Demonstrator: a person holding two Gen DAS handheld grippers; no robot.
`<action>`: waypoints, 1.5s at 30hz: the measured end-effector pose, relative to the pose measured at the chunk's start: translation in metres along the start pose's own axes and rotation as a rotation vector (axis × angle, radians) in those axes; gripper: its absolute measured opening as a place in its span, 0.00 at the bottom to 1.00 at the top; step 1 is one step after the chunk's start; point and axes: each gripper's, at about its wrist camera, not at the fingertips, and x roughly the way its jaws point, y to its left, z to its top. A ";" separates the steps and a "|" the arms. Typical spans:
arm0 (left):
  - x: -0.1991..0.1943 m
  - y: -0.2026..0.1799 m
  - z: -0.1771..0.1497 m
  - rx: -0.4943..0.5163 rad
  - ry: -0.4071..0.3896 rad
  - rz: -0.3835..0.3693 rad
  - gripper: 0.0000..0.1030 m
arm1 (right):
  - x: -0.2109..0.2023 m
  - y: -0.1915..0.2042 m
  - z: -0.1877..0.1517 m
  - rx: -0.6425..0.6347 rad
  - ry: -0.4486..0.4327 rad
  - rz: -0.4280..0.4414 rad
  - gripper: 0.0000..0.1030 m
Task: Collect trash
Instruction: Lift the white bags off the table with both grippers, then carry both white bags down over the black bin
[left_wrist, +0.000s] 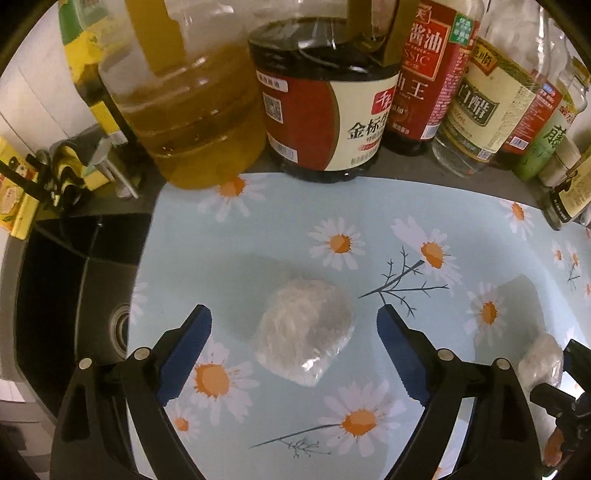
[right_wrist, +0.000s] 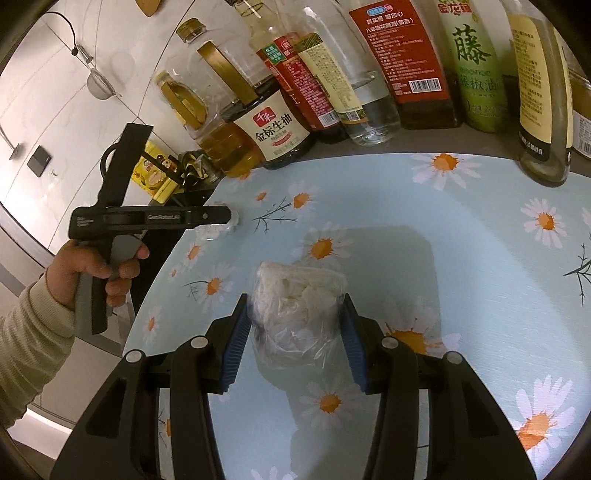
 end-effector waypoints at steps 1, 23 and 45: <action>0.004 0.001 0.001 -0.006 0.012 -0.015 0.67 | 0.000 0.000 0.000 0.000 0.001 0.000 0.47; -0.022 0.014 -0.062 -0.049 -0.029 -0.139 0.48 | 0.000 0.014 -0.010 -0.004 0.042 -0.054 0.47; -0.102 0.014 -0.183 -0.020 -0.164 -0.325 0.48 | -0.017 0.098 -0.075 0.007 0.030 -0.140 0.47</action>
